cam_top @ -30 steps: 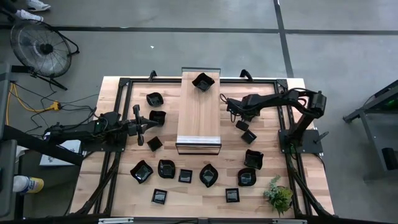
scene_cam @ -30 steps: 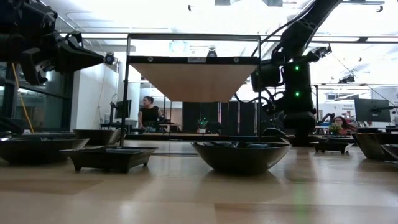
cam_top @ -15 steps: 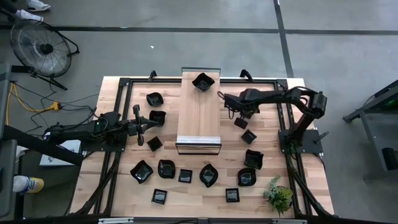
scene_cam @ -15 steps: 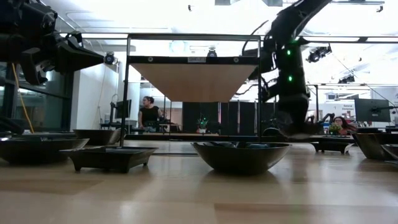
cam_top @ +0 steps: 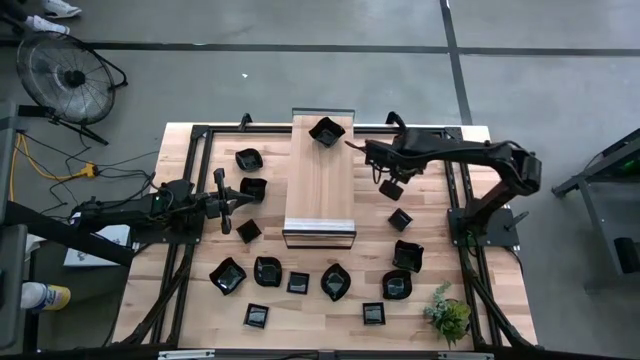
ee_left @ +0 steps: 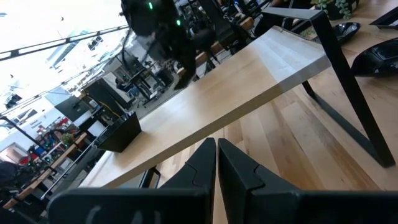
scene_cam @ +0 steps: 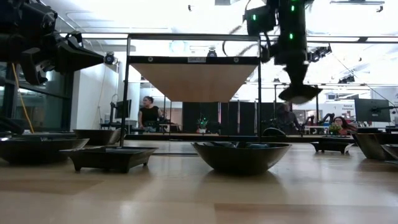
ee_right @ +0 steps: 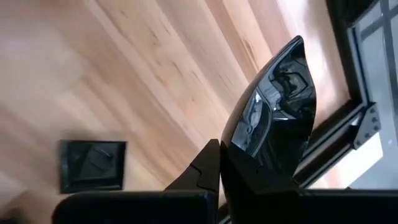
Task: Pick & Place Mini shaped plates
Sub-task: Put the leaf-shaped plate on the shelf
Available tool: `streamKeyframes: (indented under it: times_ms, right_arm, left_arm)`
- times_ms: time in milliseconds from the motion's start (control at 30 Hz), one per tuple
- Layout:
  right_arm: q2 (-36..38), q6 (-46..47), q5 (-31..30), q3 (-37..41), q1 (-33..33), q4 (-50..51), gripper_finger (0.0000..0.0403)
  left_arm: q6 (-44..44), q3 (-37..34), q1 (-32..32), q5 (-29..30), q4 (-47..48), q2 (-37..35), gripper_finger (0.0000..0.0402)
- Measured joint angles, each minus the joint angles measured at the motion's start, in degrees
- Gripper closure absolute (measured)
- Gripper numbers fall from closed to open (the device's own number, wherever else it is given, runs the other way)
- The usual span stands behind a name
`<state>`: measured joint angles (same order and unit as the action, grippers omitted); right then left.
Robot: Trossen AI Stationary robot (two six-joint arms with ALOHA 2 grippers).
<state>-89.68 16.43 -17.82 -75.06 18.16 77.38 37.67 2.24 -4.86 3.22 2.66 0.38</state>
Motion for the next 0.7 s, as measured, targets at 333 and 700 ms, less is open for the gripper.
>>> streamKeyframes:
  times_ms: [333,700]
  right_arm:
    - [0.1,-14.1,1.3,-10.0,-8.1,-1.8,0.0395]
    - [-1.2,-34.8,-2.6,-10.4,-15.4,-13.7,0.0397]
  left_arm:
    - [0.0,0.0,0.0,0.0,0.0,0.0,0.0389]
    - [0.0,0.0,0.0,0.0,0.0,0.0,0.0389]
